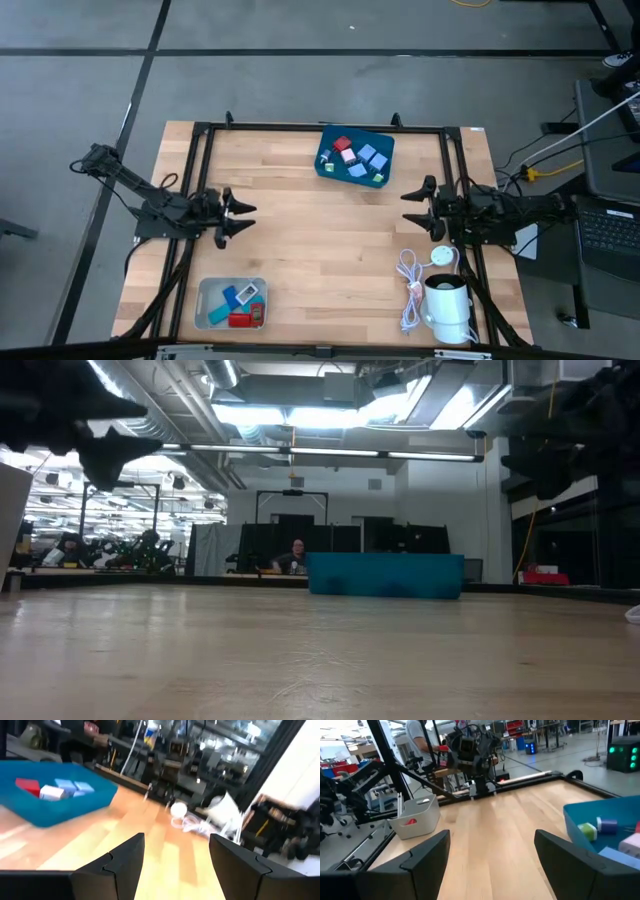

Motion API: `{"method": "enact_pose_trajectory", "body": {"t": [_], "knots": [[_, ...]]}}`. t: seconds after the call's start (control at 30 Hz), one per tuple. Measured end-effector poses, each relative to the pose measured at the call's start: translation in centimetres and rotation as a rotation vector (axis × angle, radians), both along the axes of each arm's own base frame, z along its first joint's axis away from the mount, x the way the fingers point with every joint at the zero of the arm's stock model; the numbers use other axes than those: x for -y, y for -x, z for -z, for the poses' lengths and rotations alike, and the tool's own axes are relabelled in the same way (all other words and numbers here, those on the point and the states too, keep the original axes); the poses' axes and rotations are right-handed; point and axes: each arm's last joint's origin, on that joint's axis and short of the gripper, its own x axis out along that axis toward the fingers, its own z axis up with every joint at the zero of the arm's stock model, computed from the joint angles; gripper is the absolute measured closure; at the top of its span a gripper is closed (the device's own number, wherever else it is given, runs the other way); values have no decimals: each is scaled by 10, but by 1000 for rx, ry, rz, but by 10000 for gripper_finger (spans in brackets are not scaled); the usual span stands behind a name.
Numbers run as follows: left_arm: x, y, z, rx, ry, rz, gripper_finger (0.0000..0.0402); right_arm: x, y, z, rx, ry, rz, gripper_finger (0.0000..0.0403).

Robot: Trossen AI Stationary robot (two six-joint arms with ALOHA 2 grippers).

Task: Pick & Place Office items
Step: Return to Home Position

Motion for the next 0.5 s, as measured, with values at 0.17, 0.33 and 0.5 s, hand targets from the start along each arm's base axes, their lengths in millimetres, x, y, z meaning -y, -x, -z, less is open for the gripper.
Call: {"method": "enact_pose_trajectory", "body": {"t": [0.17,0.33,0.5], "knots": [[0,0,5,-51,-27,14,185,0,0,0,-1,5,1,108],[0,0,6,-56,-29,14,183,0,0,0,-1,6,1,108],[-1,6,2,-20,-10,37,185,0,0,0,-2,6,4,108]]}}
